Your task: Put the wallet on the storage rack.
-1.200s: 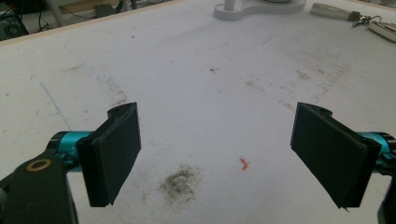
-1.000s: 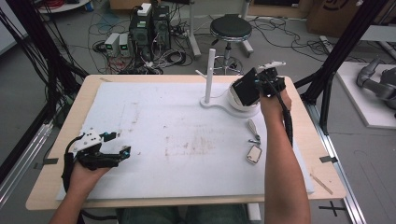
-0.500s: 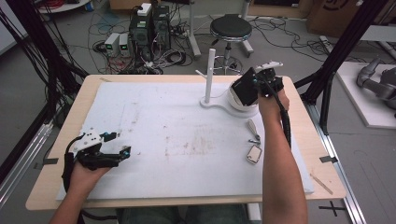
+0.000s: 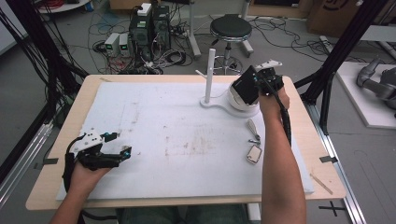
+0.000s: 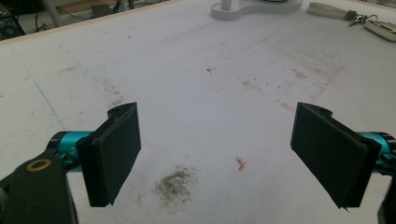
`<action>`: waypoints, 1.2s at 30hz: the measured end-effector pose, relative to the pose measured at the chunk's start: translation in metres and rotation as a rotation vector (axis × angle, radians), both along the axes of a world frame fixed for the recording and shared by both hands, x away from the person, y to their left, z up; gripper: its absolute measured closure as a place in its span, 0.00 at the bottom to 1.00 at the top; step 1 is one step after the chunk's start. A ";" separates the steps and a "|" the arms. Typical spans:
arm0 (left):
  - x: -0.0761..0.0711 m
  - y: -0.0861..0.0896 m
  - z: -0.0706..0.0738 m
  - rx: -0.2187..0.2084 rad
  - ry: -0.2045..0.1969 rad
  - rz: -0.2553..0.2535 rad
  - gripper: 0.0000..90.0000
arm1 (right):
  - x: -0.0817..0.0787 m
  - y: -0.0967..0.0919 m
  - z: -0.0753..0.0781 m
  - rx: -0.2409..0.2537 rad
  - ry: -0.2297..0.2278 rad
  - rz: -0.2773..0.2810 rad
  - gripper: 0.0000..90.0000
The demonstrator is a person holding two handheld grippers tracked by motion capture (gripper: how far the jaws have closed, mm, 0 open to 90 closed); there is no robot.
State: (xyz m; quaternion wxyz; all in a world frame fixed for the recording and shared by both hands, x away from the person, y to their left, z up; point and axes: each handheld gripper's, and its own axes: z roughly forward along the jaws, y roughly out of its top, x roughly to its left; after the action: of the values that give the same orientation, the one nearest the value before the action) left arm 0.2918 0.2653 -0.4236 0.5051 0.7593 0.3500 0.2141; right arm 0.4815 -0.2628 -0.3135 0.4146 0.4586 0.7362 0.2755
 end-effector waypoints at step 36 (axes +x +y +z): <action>0.000 0.000 0.004 0.022 -0.009 0.004 0.18 | -0.061 -0.017 0.006 0.140 0.002 0.076 0.49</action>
State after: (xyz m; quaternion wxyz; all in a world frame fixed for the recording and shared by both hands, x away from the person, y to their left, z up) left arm 0.2920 0.2648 -0.4200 0.4977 0.7632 0.3468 0.2226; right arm 0.4201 -0.2800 -0.3073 0.3700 0.4585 0.7323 0.3415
